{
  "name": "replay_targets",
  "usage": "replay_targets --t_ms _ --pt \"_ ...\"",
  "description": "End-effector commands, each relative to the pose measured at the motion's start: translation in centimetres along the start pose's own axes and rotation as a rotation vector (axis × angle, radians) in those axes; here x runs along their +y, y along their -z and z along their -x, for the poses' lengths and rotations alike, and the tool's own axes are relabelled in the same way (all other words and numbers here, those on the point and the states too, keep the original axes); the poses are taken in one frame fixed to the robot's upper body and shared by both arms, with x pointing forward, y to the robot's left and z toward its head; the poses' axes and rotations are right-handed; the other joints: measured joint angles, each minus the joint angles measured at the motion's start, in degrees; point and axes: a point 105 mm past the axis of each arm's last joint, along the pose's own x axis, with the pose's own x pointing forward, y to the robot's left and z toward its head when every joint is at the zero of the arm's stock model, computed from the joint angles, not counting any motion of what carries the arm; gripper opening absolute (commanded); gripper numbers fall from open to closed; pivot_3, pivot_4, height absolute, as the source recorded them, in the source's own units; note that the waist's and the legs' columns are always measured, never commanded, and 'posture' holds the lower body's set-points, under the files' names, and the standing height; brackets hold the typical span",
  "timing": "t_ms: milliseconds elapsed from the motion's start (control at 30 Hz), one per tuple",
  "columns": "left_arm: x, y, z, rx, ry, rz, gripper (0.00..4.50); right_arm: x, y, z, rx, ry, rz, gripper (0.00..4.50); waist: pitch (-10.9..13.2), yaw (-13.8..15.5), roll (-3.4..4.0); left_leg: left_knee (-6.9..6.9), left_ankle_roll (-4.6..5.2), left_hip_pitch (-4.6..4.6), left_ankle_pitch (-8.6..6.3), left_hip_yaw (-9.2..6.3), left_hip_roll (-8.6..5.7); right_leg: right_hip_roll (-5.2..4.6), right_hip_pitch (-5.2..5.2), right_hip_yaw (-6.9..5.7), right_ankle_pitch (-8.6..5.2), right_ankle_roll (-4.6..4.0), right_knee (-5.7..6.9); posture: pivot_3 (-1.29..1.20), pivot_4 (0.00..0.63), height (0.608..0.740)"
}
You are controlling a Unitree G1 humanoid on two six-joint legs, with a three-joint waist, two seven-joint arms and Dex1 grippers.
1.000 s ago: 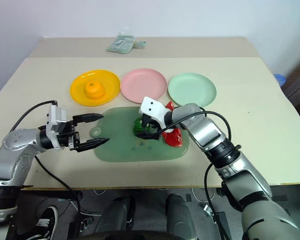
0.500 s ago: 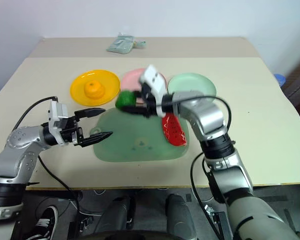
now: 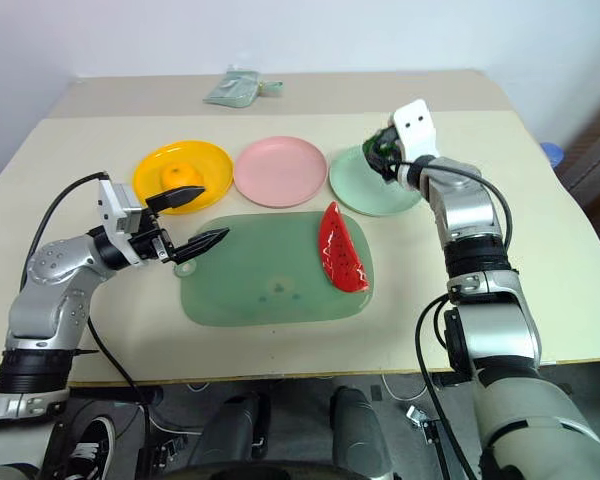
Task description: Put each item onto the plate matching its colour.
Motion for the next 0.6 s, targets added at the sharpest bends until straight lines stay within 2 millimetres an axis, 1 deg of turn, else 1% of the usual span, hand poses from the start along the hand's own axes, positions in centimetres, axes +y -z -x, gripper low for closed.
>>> replay_targets --t_ms 33,67,100,200,300,367,400,467,500,600 --pt "-0.2 -0.8 -0.1 -0.016 0.018 -0.031 4.50 1.4 -1.3 0.2 -0.065 -0.098 -0.017 4.00 0.0 -0.1 0.04 0.00 0.00 0.00 0.00 0.00 0.00 0.00 0.00 0.01 0.00 0.00 0.00 0.00 0.150 0.740" --pt "-0.2 -0.8 -0.1 -0.016 0.021 -0.029 4.50 1.9 -1.5 0.4 -0.070 -0.134 -0.015 4.46 0.0 -0.1 0.06 0.00 0.00 0.00 0.00 0.00 0.00 0.00 0.00 0.01 0.00 0.00 0.00 0.00 0.150 0.740" --pt "-0.2 -0.8 -0.1 -0.016 0.022 -0.028 4.50 2.1 -1.6 0.5 -0.073 -0.154 -0.013 4.46 0.0 -0.1 0.07 0.00 0.00 0.00 0.00 0.00 0.00 0.00 0.00 0.01 0.00 0.00 0.00 0.00 0.150 0.740" --pt "-0.3 -0.8 -0.2 -0.021 0.030 -0.019 4.50 1.3 -3.4 1.0 -0.141 -0.124 -0.035 4.46 0.0 0.0 0.07 0.01 0.00 0.00 0.00 -0.01 0.00 0.00 0.00 0.01 0.00 0.00 0.01 0.00 0.150 0.740" --pt "-0.3 -0.8 -0.2 -0.022 0.032 -0.021 4.50 0.2 -6.7 2.2 -0.256 -0.093 -0.078 4.46 0.0 0.3 0.07 0.03 0.00 0.00 0.00 -0.01 0.00 -0.01 0.00 0.01 0.00 0.01 0.01 0.00 0.150 0.740" --pt "-0.3 -0.9 -0.2 -0.027 0.031 -0.018 4.50 -0.3 -8.7 3.3 -0.318 -0.101 -0.142 4.46 0.0 0.3 0.07 0.04 0.00 -0.01 0.00 -0.01 0.00 -0.01 0.00 0.01 0.00 0.01 0.01 0.00 0.150 0.740" --pt "-0.3 -1.0 -0.2 -0.030 0.030 -0.015 4.50 -0.4 -9.3 3.8 -0.327 -0.113 -0.169 4.46 0.0 0.3 0.08 0.03 0.00 -0.01 0.00 -0.01 0.00 -0.01 0.00 0.01 0.00 0.01 0.01 0.00 0.150 0.740" --pt "-0.4 -1.1 -0.2 -0.036 0.033 -0.014 4.50 0.4 -9.7 5.0 -0.307 -0.180 -0.154 4.46 0.0 0.3 0.07 0.02 0.00 -0.01 0.00 -0.04 0.00 -0.01 0.00 0.00 0.00 0.01 0.01 0.00 0.150 0.740" --pt "-0.4 -1.1 -0.1 -0.039 0.036 -0.013 4.50 0.8 -9.6 5.4 -0.286 -0.215 -0.150 4.46 0.0 0.4 0.08 0.02 0.00 -0.01 0.00 -0.05 0.00 -0.01 0.00 0.00 0.00 0.01 0.01 0.00 0.150 0.740" --pt "-0.8 -1.2 -0.1 -0.040 0.068 0.003 4.50 3.3 -8.6 7.1 -0.185 -0.363 -0.128 4.46 0.0 0.5 0.07 0.03 0.01 -0.01 -0.01 -0.04 0.00 -0.01 0.01 0.00 0.00 0.00 -0.01 0.00 0.150 0.740"
